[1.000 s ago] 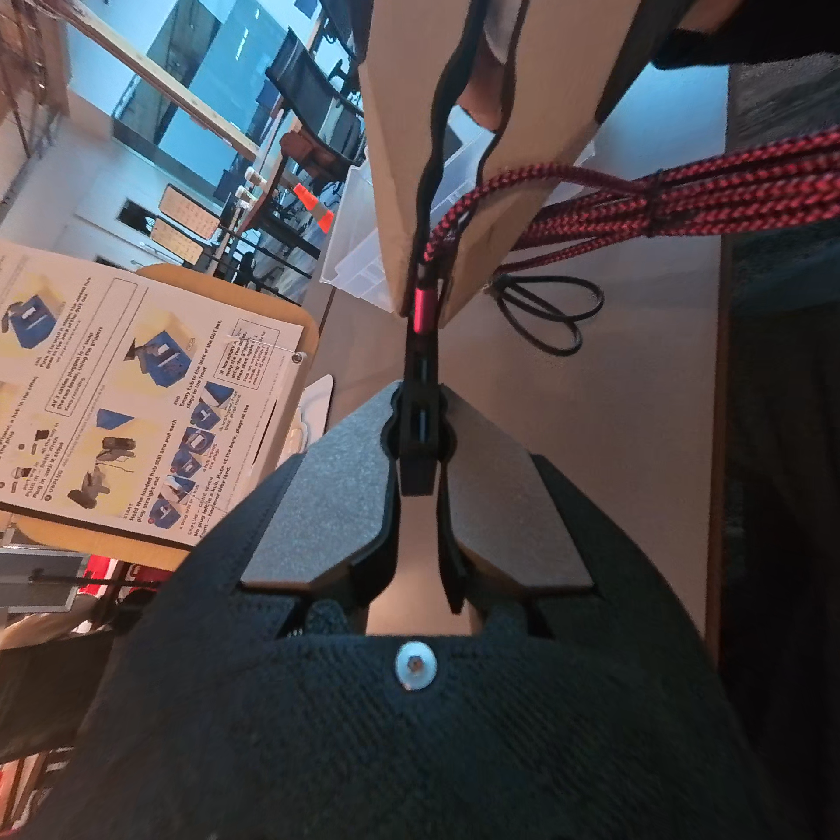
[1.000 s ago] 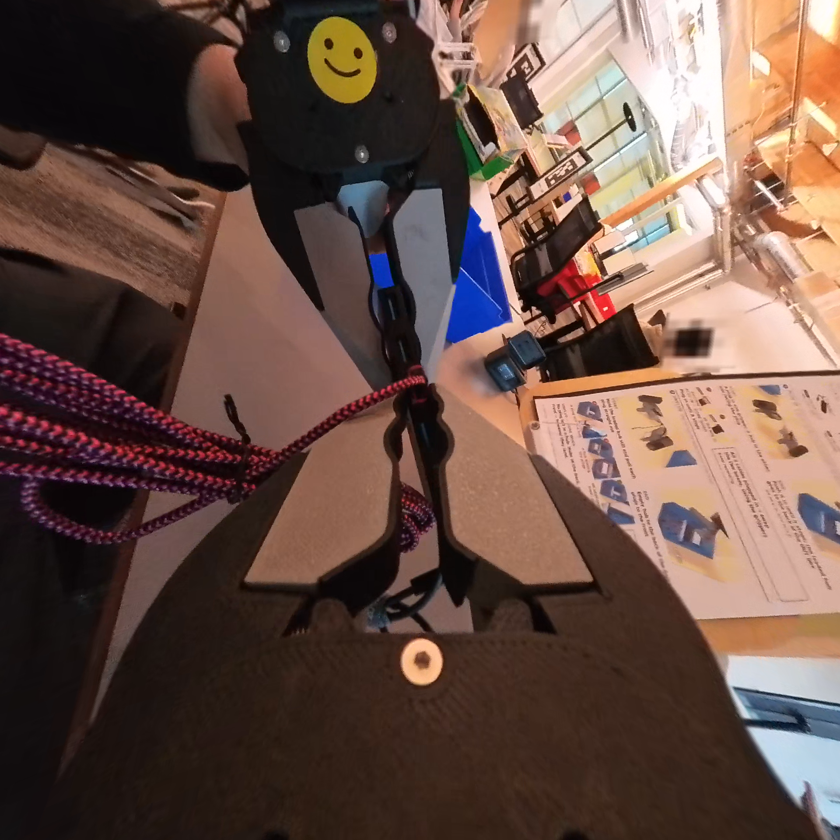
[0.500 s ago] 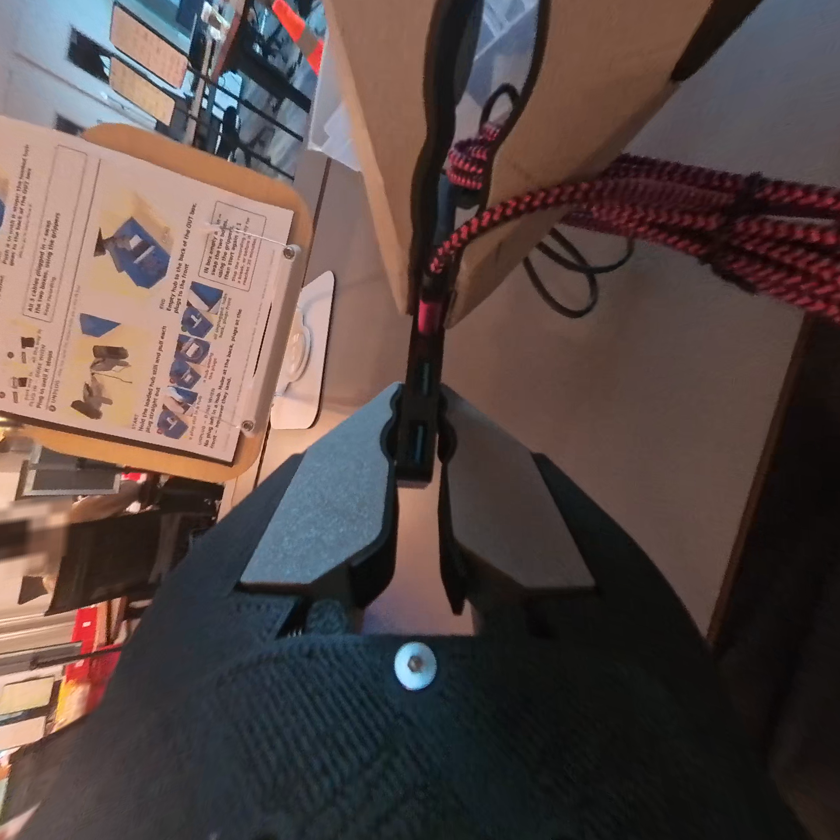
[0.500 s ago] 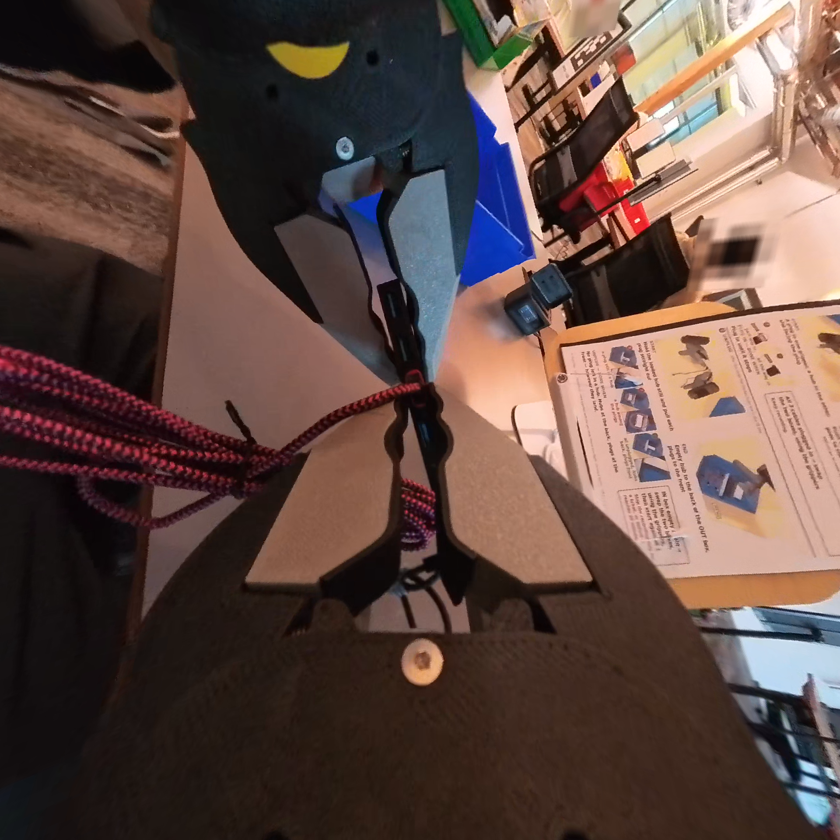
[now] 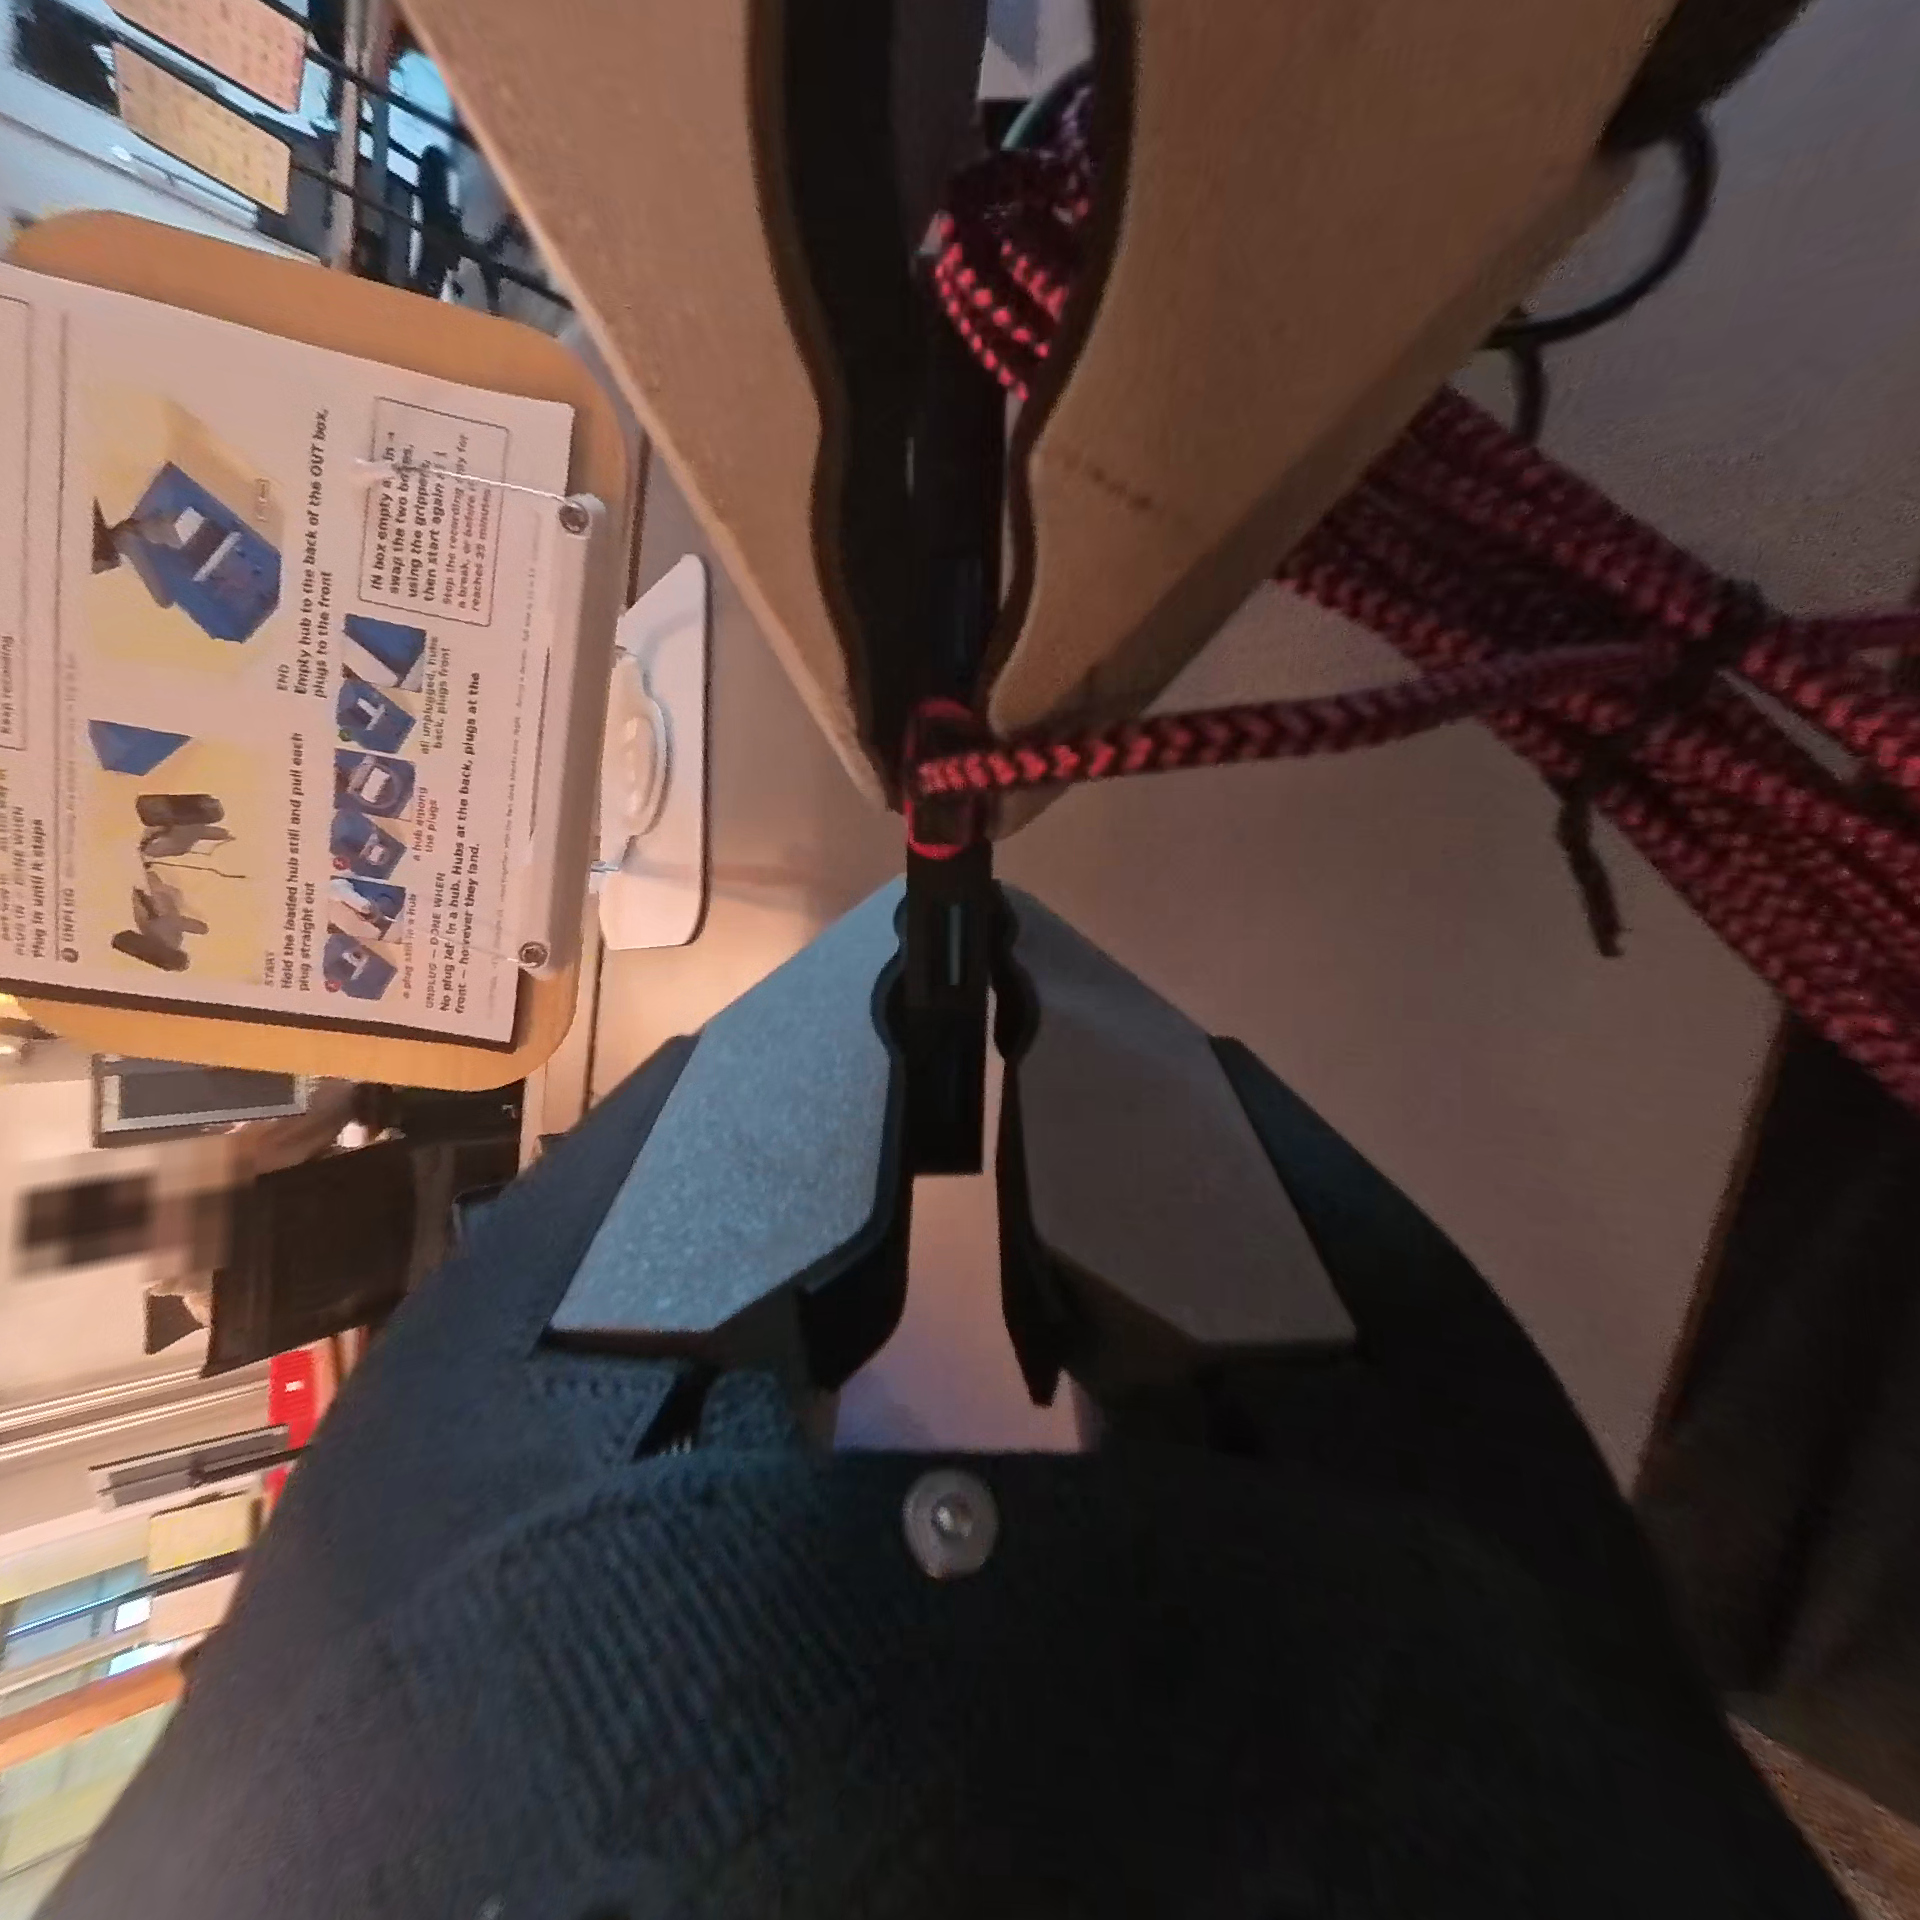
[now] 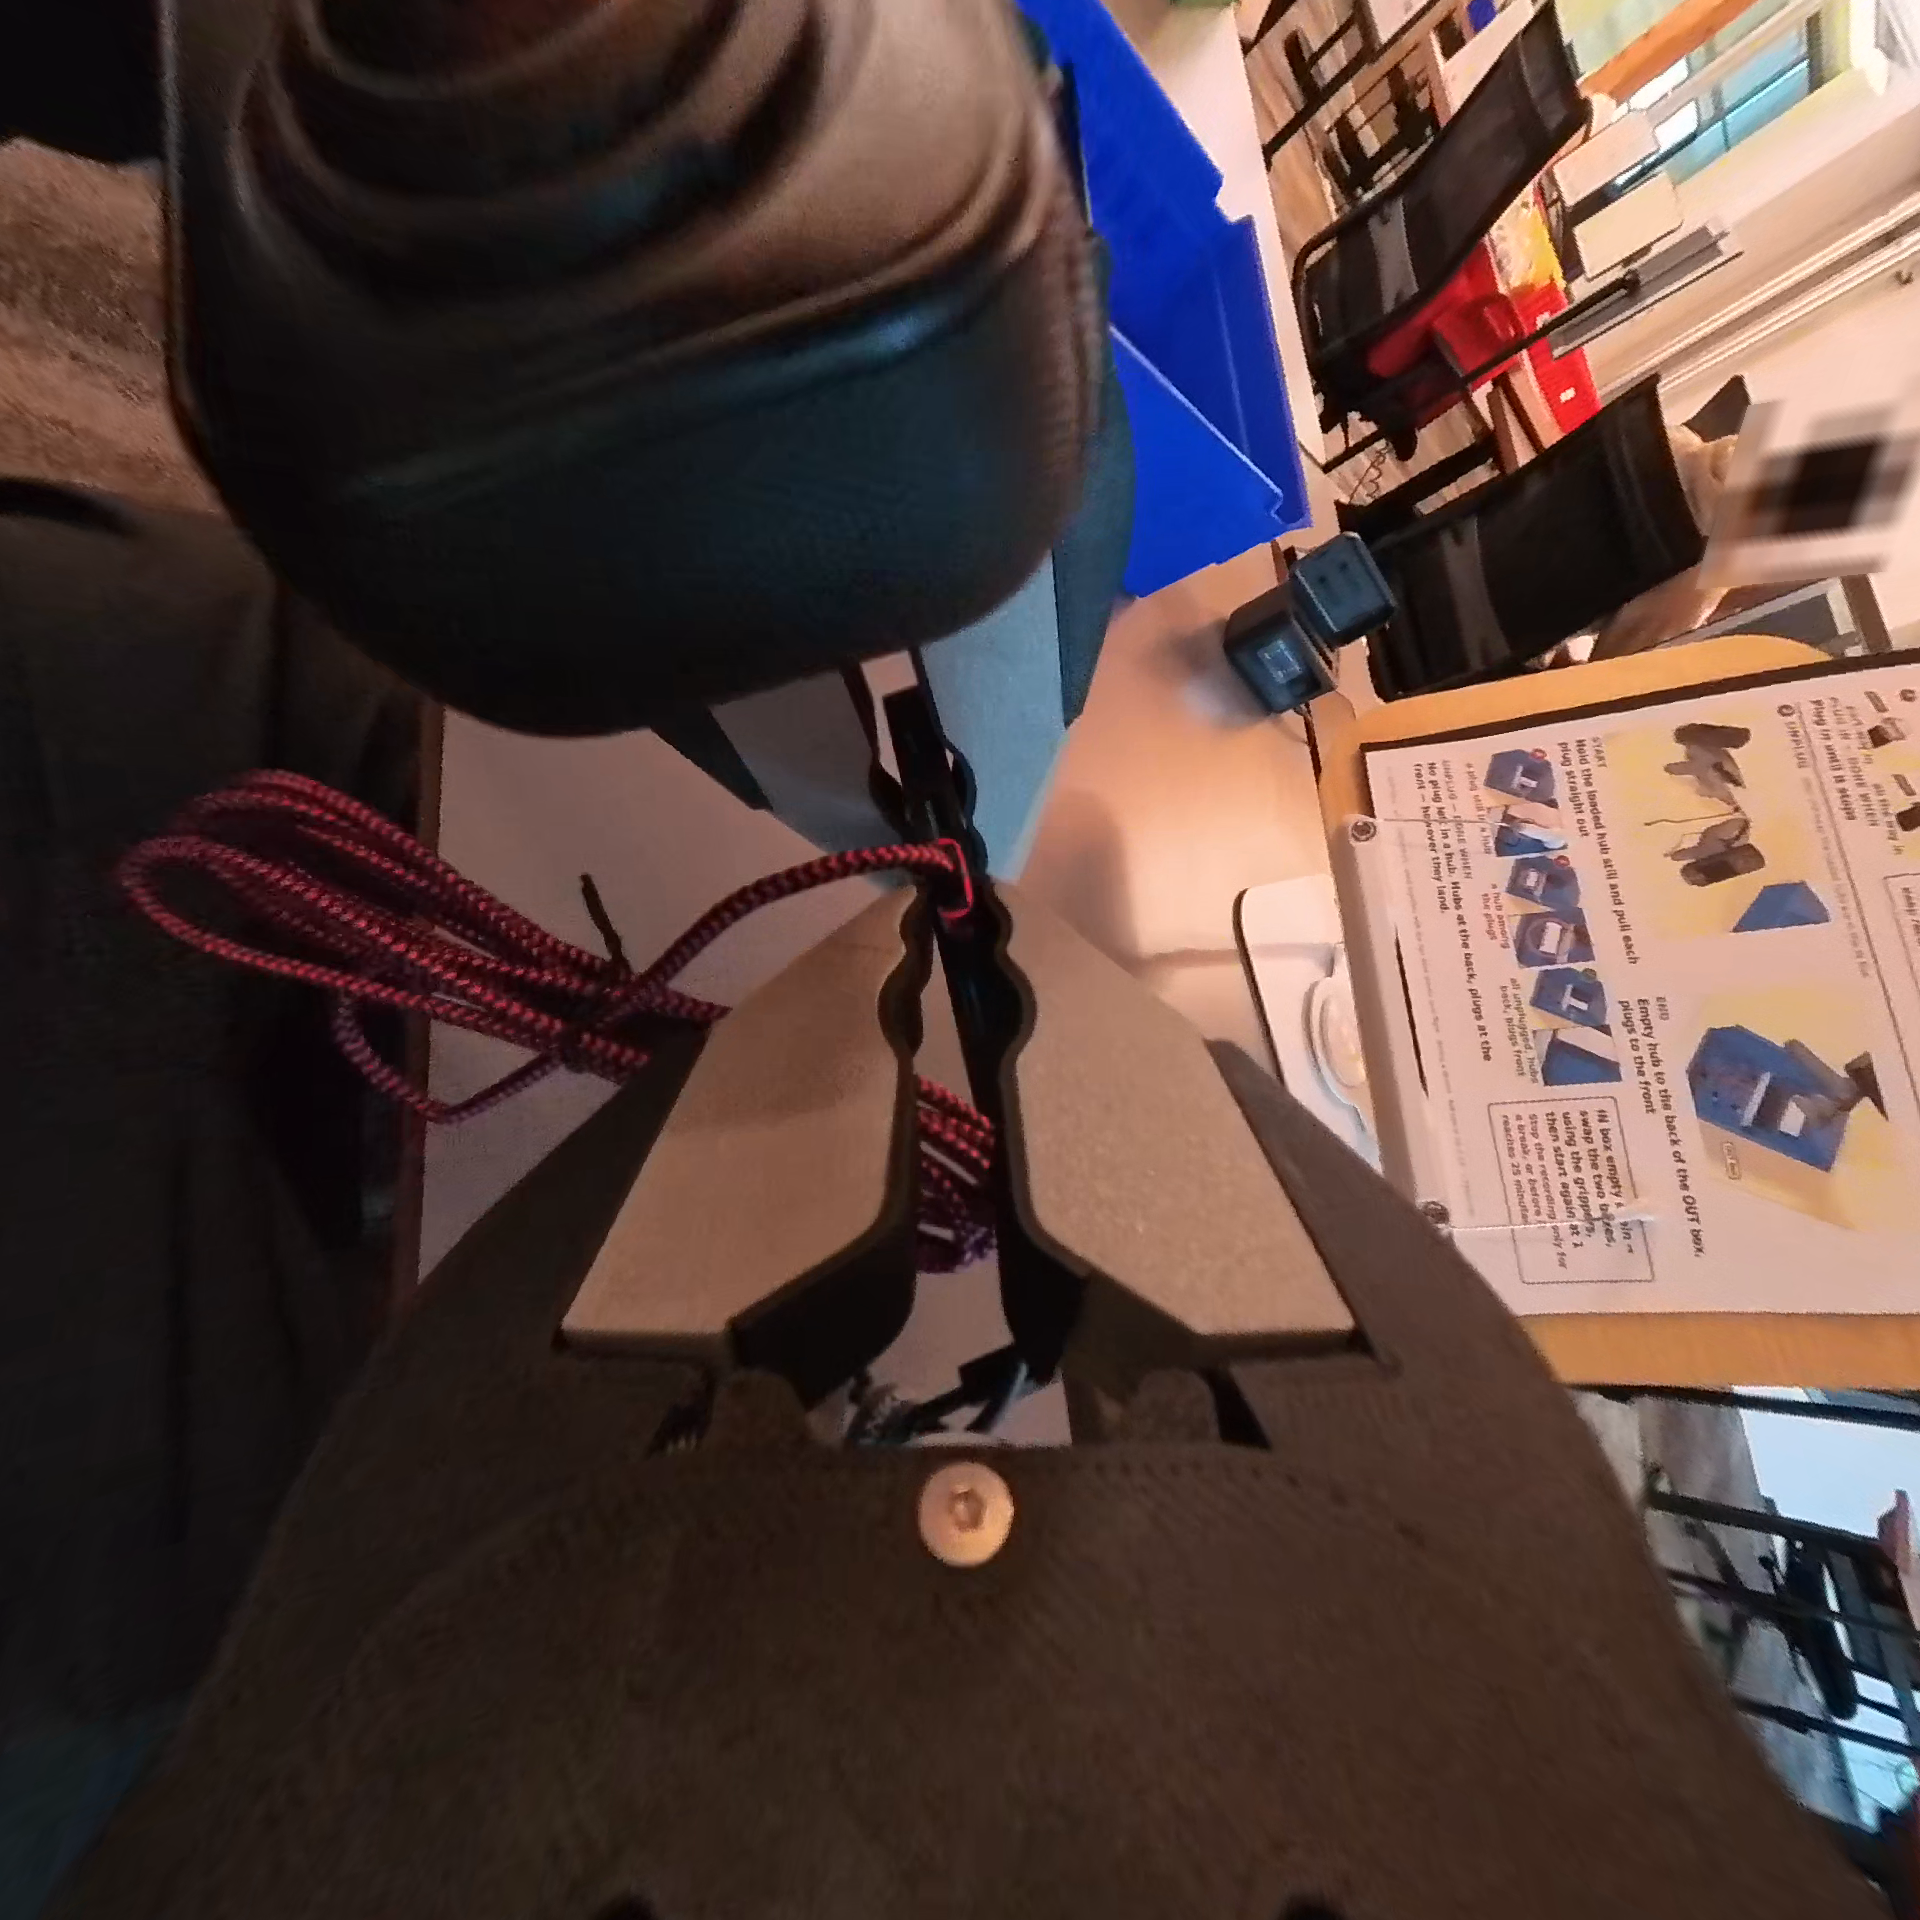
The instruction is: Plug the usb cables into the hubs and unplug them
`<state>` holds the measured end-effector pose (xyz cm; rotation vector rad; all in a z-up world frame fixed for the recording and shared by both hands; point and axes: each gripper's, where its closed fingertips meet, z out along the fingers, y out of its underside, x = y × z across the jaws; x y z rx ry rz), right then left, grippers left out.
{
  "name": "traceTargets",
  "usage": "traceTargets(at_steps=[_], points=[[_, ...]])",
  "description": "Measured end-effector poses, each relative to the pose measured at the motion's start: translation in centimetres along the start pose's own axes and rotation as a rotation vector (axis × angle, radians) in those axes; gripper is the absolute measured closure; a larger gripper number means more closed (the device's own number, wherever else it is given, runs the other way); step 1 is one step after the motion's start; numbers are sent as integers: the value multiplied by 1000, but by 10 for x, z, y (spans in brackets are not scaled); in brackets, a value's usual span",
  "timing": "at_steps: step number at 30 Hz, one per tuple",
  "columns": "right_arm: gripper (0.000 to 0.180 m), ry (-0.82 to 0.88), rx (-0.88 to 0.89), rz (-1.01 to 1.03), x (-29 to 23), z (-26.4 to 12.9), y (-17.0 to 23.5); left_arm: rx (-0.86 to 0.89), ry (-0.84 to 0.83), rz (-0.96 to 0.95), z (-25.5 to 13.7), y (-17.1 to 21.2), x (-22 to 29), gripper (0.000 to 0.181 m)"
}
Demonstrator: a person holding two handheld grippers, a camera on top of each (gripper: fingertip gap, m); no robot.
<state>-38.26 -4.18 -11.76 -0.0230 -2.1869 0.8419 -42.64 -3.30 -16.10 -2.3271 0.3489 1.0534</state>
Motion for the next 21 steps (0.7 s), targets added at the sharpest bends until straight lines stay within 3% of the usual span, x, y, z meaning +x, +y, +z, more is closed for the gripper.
traceTargets(at_steps=[5, 9, 12, 17, 21], points=[[174, -35, 158, 115, 10, -8, -6, 85, -104, -19, -1, -11, -16, 173], [174, -30, 192, 96, 10, -8, -5, 46, -157, 16, 0, -10, -20, 173], [175, 36, 139, -77, 6, -6, 0, 64, -83, -25, 4, -10, -11, 174], [175, 22, 158, -81, 8, -16, 0, 128, 11, -105, -2, -21, -5, 174], [175, 63, 50, -180, 6, -12, 10, 92, 30, -97, 4, -17, 1, 174]])
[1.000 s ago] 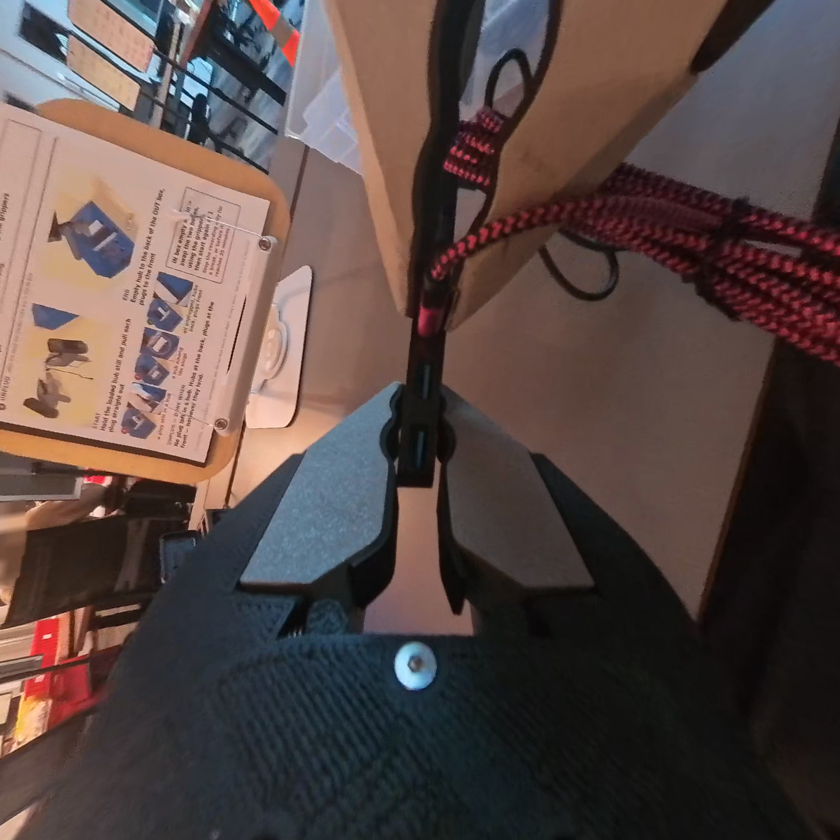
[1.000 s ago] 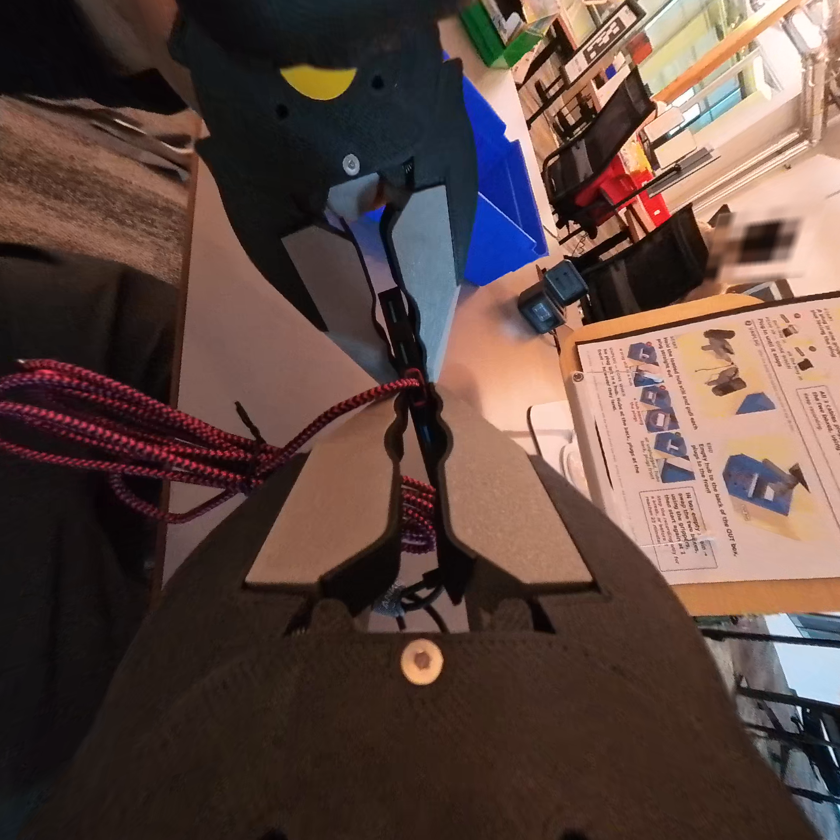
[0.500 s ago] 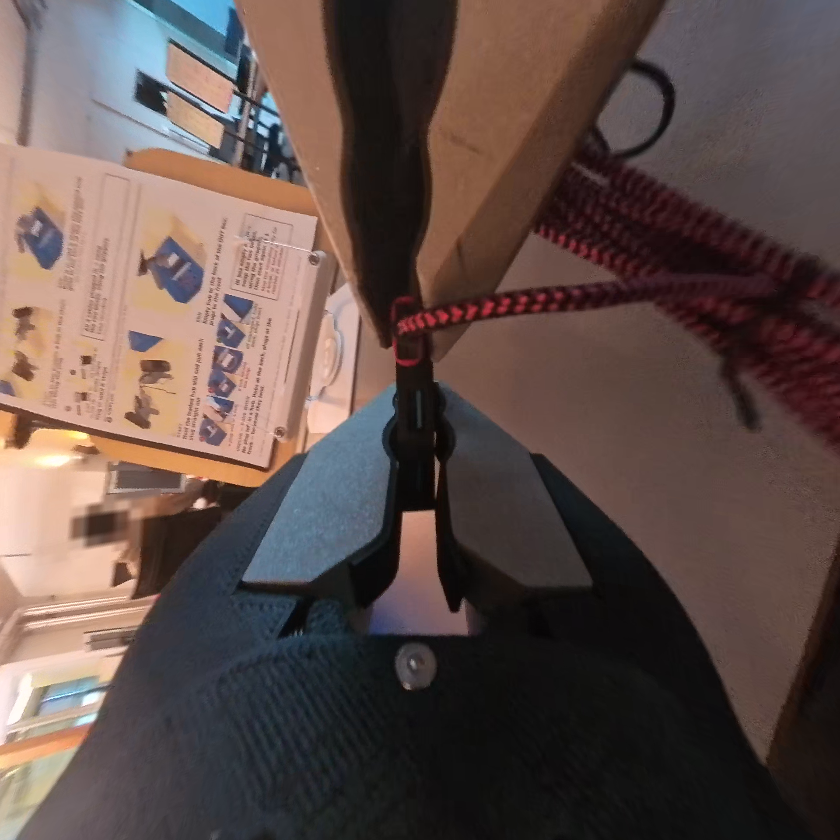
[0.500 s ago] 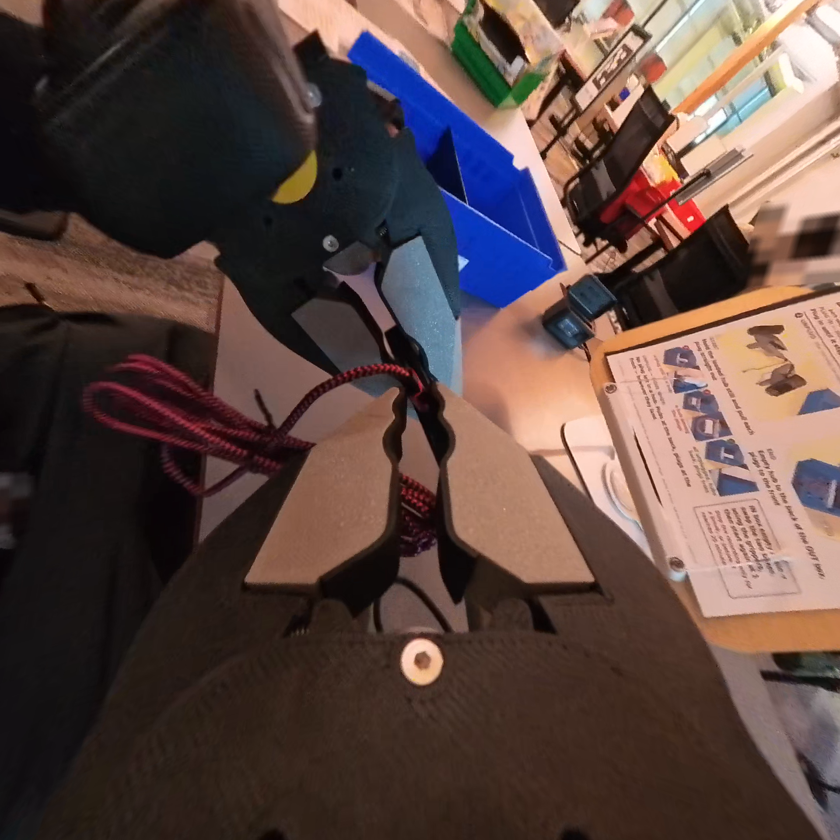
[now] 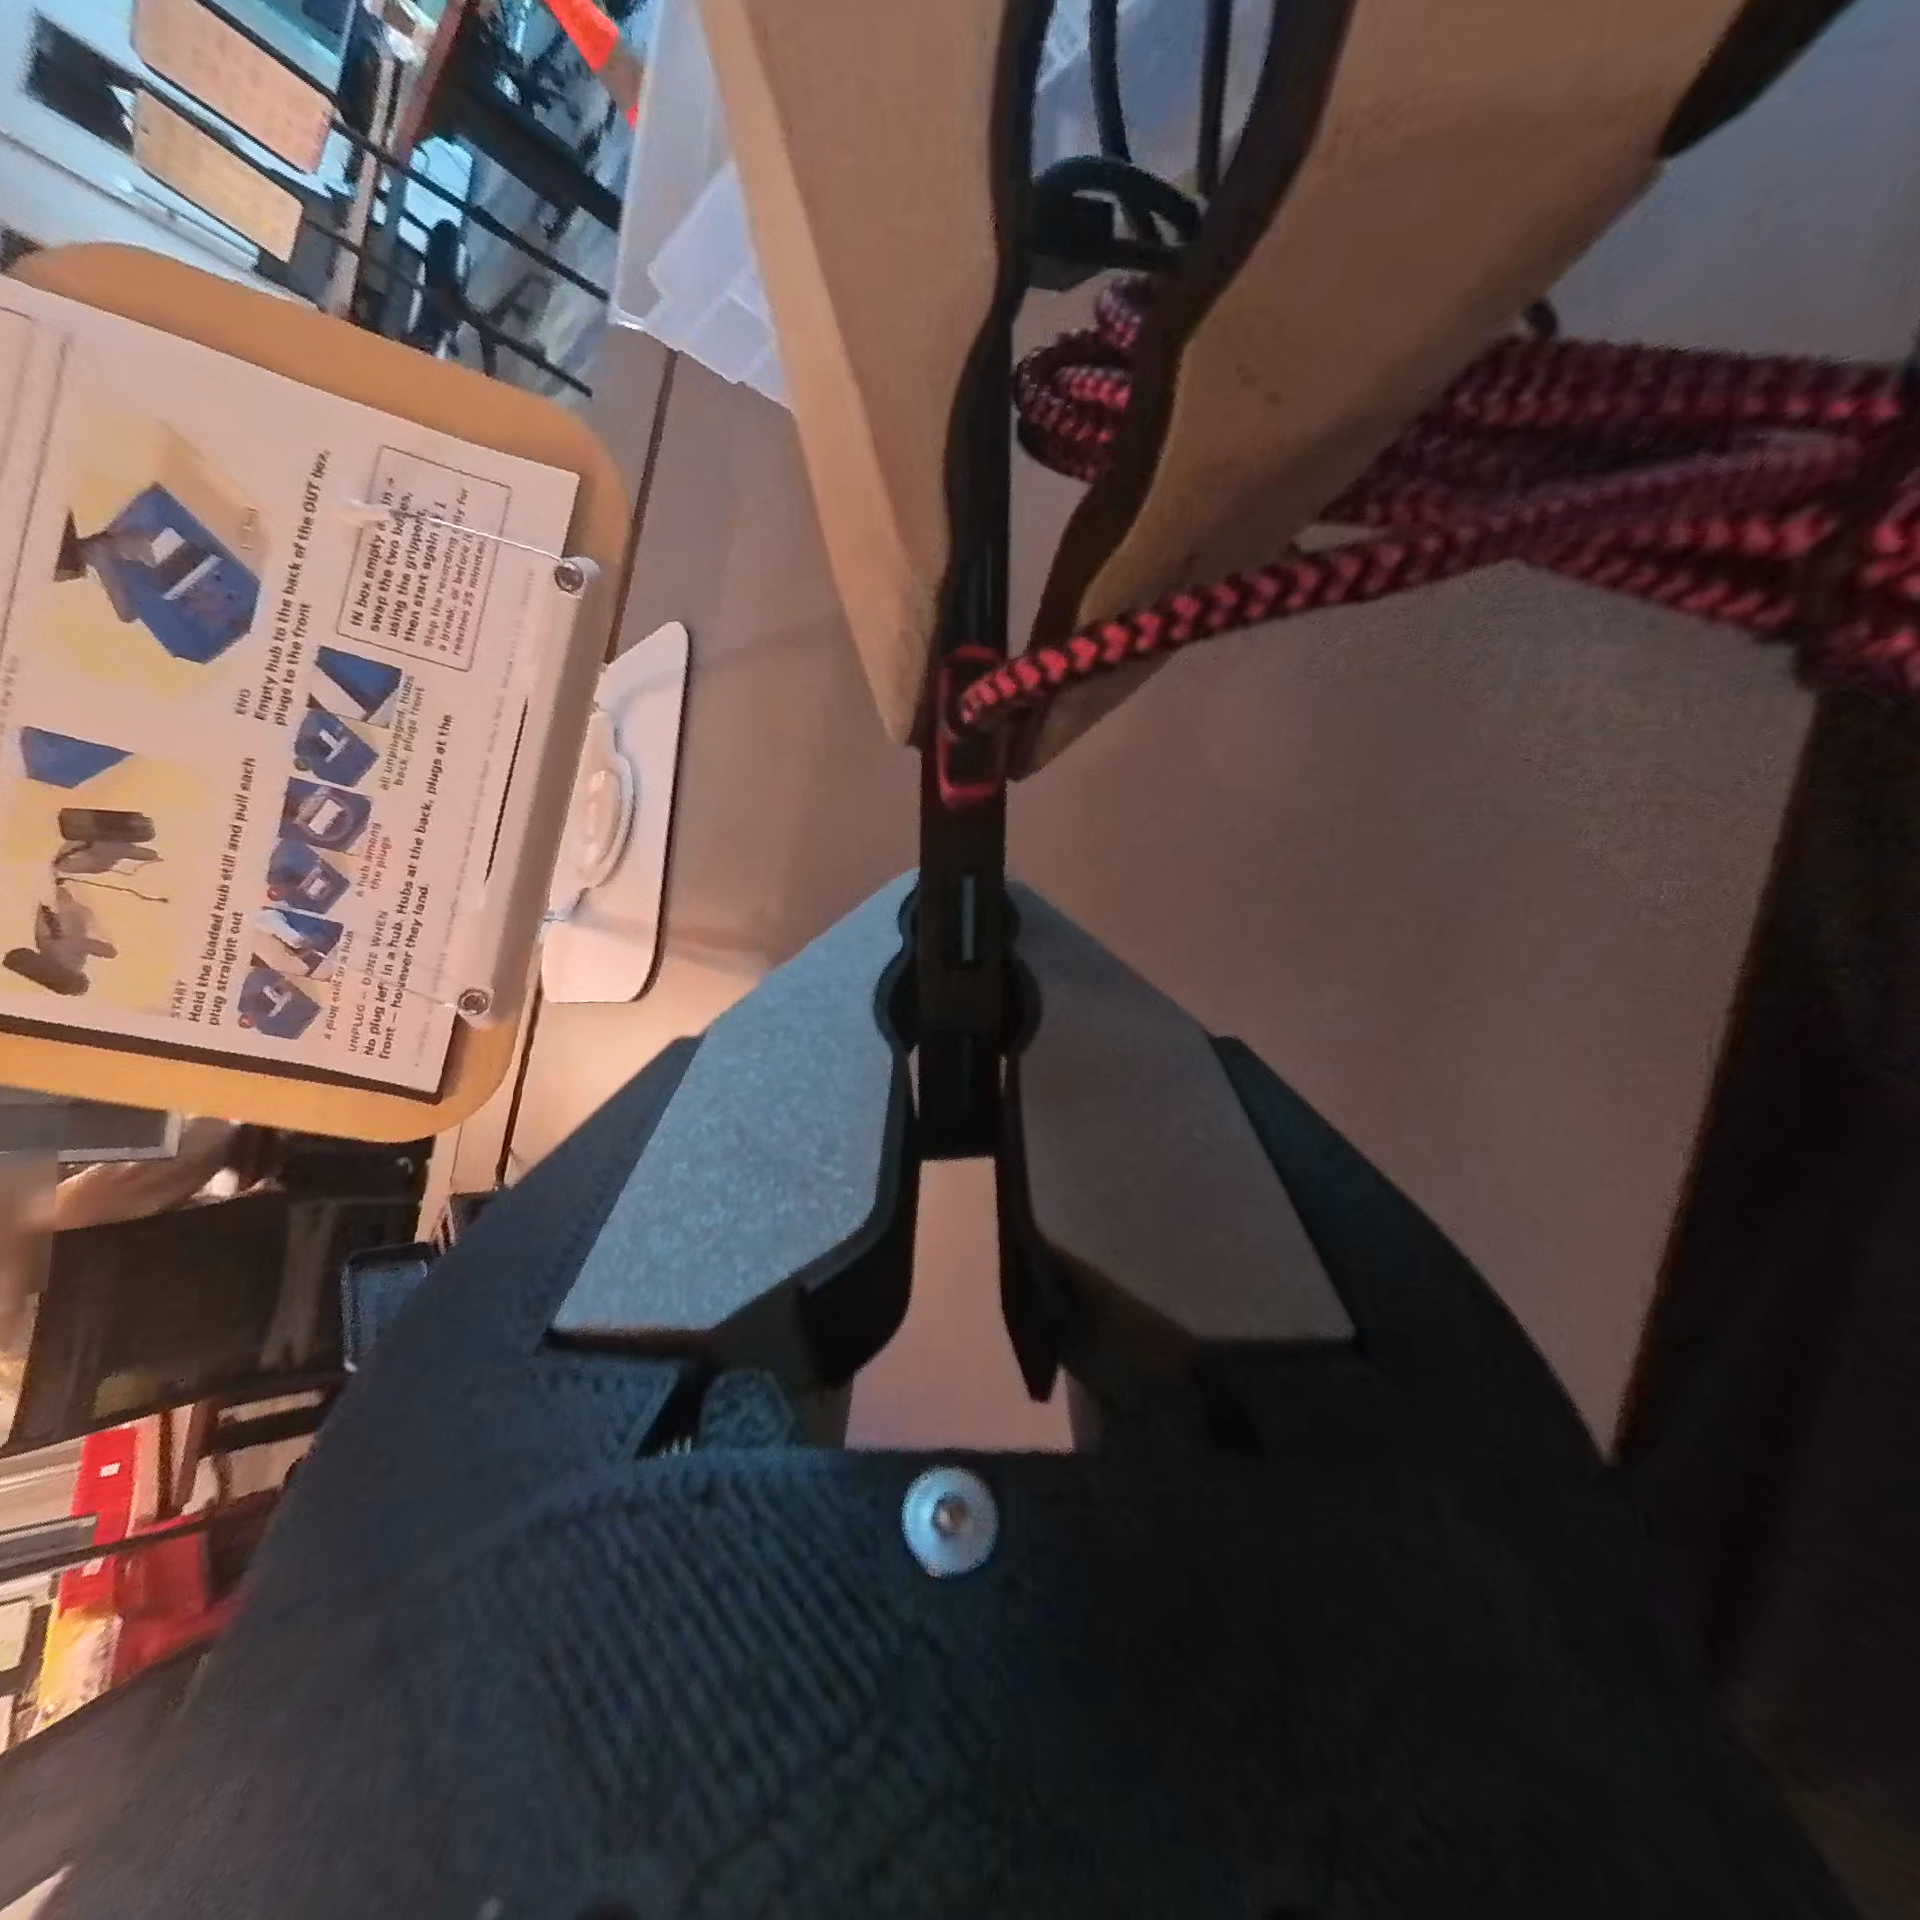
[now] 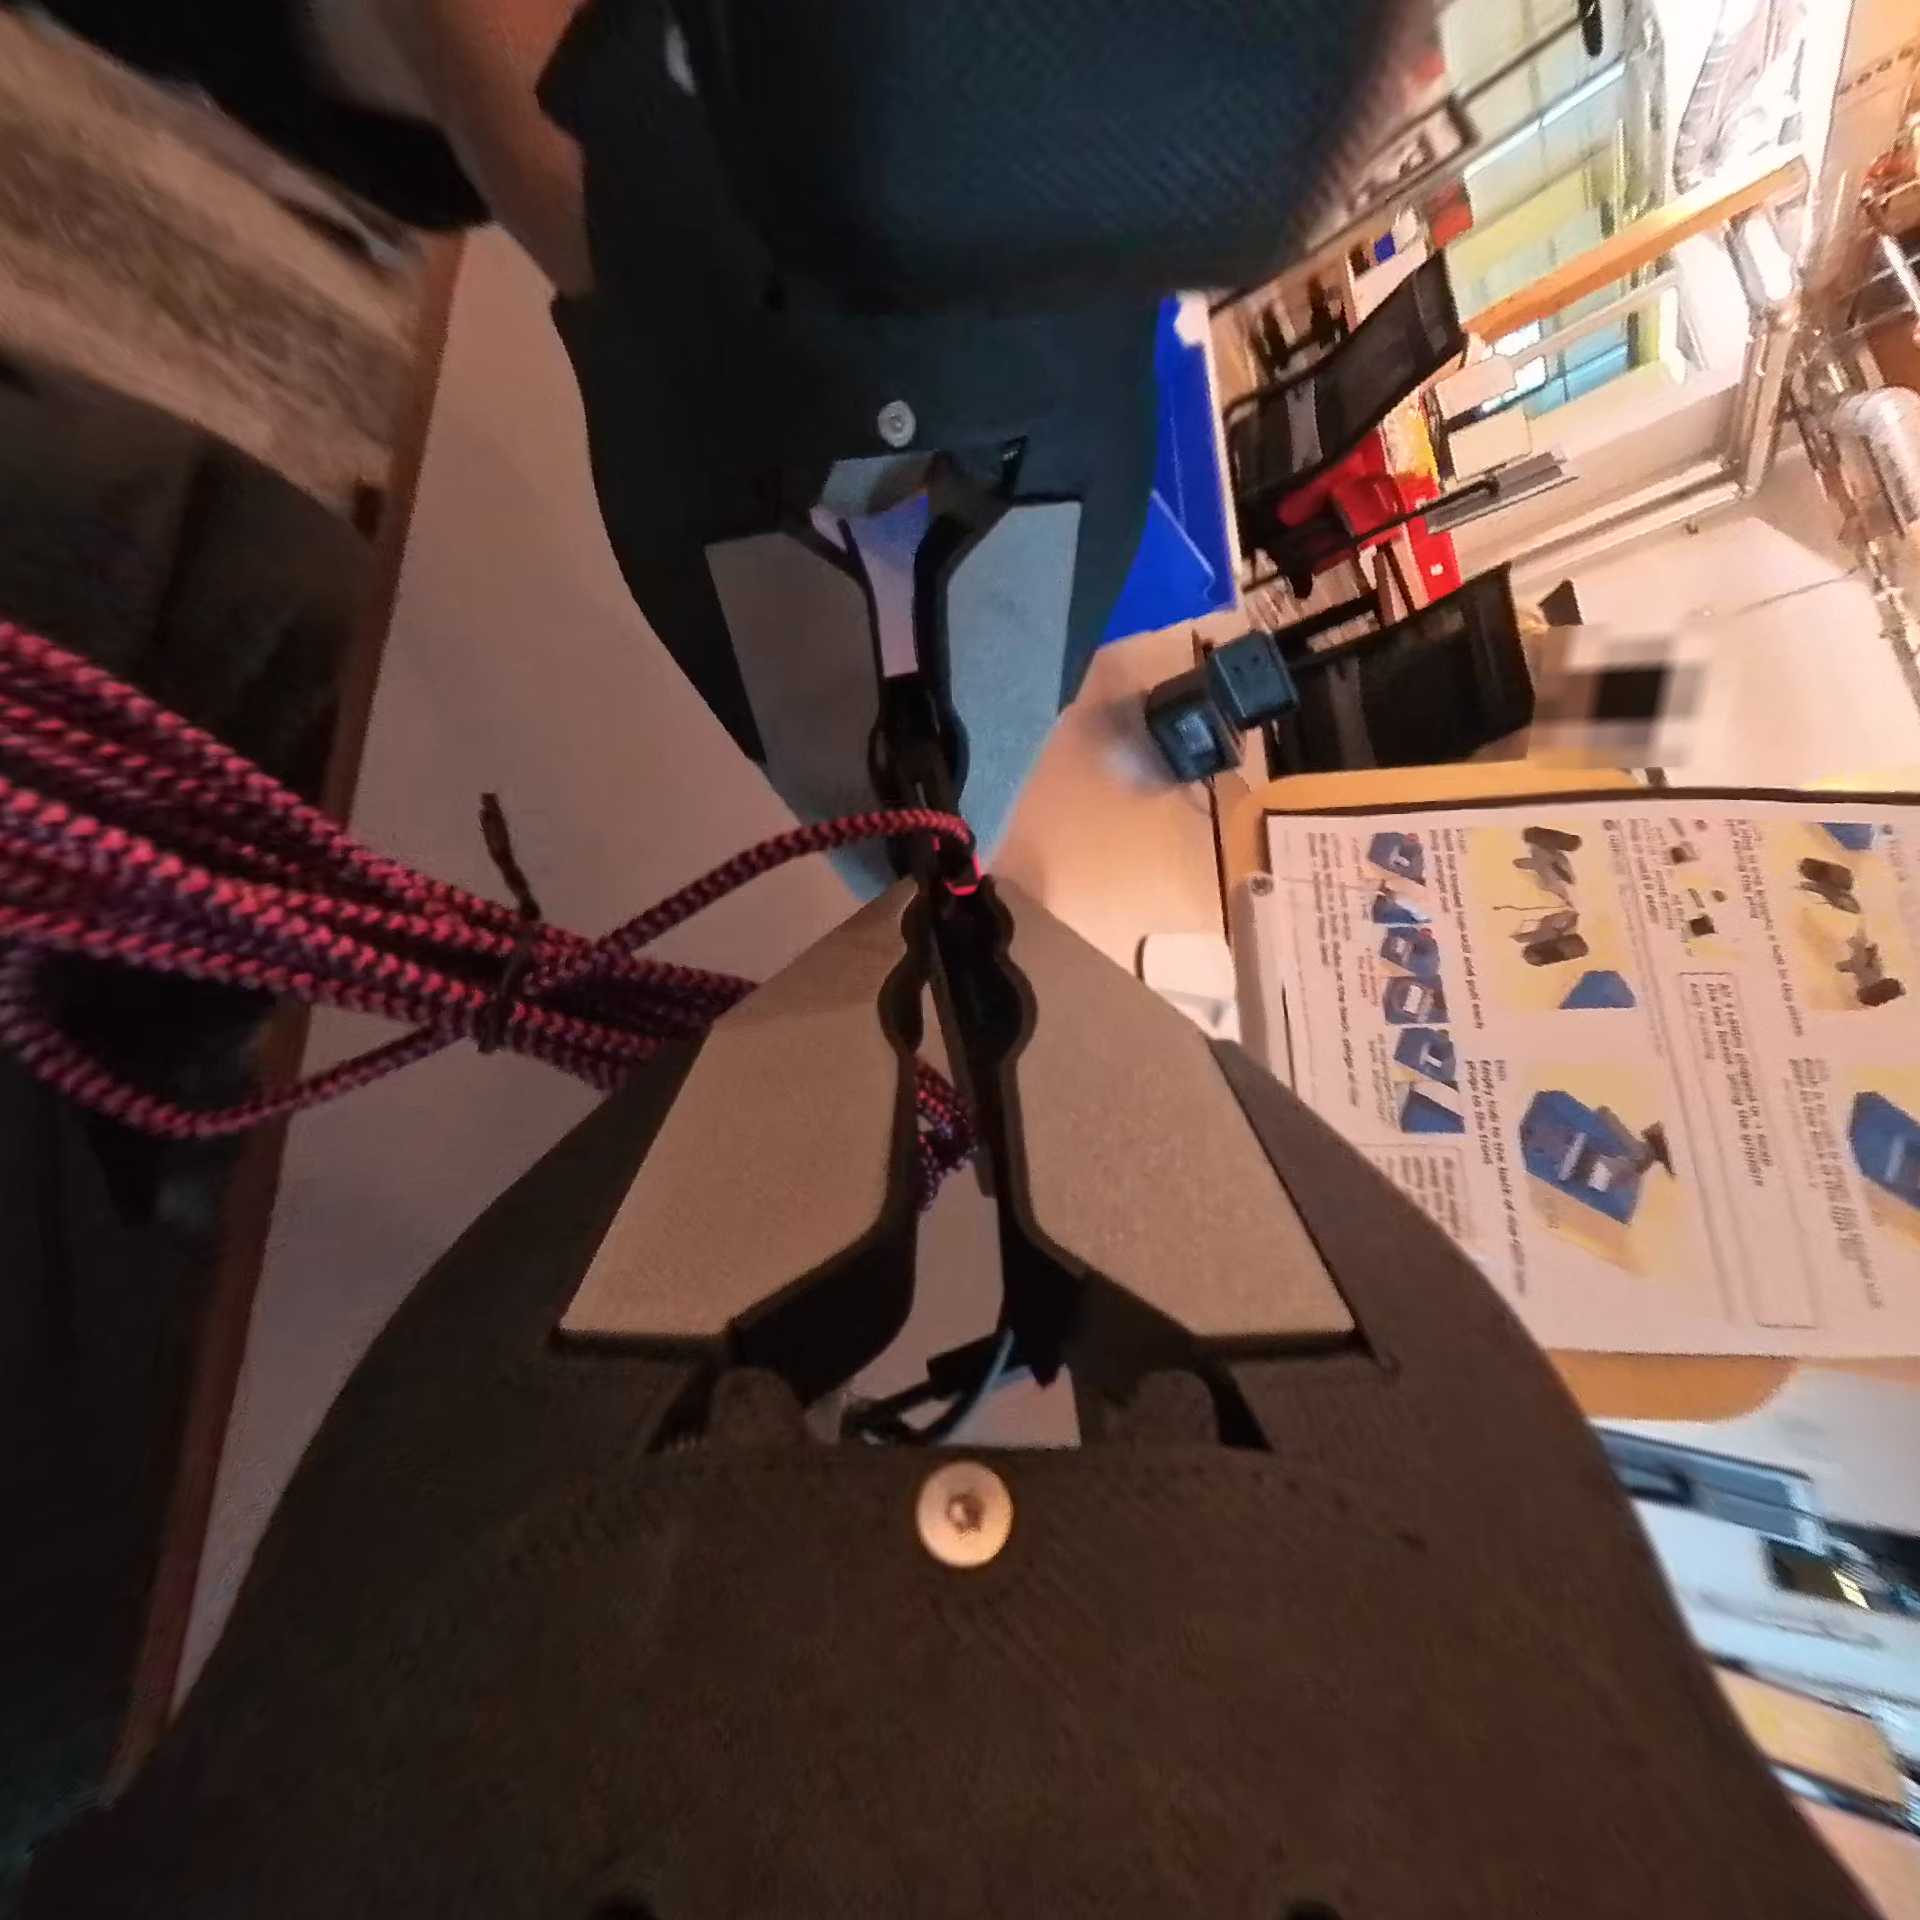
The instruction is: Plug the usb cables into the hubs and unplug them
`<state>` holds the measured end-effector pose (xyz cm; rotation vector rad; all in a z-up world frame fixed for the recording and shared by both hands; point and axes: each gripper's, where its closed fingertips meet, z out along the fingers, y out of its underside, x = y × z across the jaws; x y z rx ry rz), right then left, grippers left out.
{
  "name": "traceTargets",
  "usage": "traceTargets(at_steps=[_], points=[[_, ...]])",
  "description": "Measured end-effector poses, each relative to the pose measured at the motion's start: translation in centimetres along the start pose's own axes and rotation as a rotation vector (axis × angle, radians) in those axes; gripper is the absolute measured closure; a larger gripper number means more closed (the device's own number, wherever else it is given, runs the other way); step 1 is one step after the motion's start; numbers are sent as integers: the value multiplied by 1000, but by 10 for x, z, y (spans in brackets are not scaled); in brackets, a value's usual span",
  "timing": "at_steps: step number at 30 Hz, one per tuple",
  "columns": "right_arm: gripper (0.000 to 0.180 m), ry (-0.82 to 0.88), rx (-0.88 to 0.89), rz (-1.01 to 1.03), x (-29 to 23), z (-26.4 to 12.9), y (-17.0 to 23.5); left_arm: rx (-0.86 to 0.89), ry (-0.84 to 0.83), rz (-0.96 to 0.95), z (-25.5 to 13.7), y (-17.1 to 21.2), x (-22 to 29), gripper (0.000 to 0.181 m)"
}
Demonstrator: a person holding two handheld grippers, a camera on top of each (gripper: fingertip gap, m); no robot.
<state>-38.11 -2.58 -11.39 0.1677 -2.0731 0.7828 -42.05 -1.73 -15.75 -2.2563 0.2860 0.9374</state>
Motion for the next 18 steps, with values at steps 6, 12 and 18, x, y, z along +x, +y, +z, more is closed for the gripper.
traceTargets(at_steps=[6, 12, 18], points=[[175, -3, 32, 32, -1, 4, -6, -6, 2, 4, 0, 1, 0, 174], [176, -25, 45, 87, -2, 10, -4, -37, -30, 30, 4, 7, -2, 174], [177, -48, 39, 133, -7, 22, 1, -45, -57, 53, 12, 19, -2, 174]])
